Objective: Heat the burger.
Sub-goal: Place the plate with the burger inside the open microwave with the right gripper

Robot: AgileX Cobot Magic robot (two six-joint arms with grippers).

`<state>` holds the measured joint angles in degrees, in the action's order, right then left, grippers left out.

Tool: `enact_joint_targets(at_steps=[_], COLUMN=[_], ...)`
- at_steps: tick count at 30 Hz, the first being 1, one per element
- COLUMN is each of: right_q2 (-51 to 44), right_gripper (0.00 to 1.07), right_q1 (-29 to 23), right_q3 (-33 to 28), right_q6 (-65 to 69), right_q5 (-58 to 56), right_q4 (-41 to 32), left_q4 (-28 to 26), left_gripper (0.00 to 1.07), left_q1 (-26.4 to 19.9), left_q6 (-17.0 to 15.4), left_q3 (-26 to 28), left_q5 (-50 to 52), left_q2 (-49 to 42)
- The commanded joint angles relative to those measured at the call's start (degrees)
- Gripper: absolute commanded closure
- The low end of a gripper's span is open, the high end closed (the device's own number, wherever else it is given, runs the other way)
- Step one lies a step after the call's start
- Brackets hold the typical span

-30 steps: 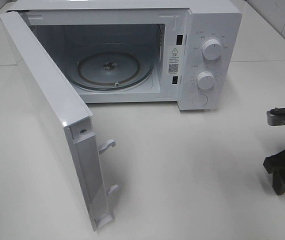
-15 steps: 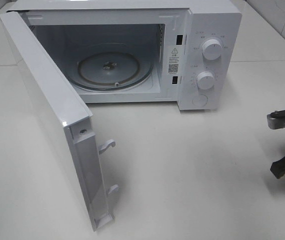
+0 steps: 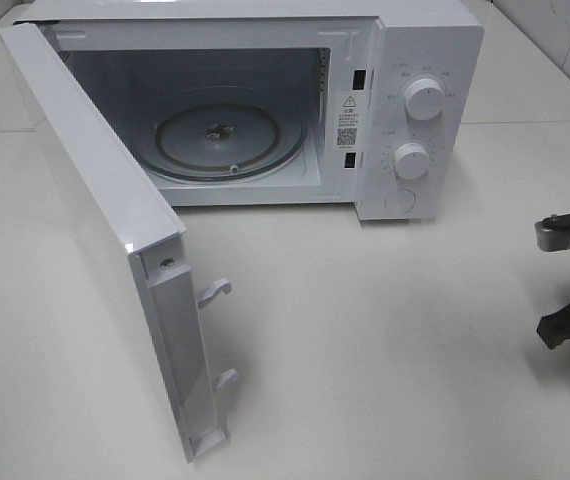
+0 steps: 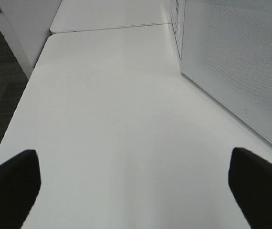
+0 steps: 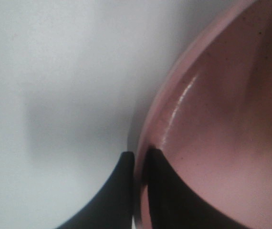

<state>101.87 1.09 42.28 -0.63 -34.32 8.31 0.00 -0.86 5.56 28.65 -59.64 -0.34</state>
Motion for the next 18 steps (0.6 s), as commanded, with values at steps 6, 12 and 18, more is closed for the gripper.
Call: enact_joint_targets(at_steps=[6,12,18], right_q2=[0.8,-0.5,-4.2], right_gripper=[1.07,1.07,1.07], right_q1=[-1.4,-6.4,-9.9], right_q3=[-0.5,-0.5,-0.5], right_q6=[2.6,4.8,6.2], right_q5=[2.6,2.1,-1.1], right_q4=[-0.3,2.2,5.3], left_q4=[-0.7,-0.7,-0.7], left_gripper=[0.07,0.07,0.07], left_q1=[0.3,0.3,0.3], left_q6=[0.1,0.1,0.1], left_q3=[-0.2,-0.2,-0.2], left_q5=[0.4,0.4,0.4], left_q2=[-1.1,-1.1,-1.1])
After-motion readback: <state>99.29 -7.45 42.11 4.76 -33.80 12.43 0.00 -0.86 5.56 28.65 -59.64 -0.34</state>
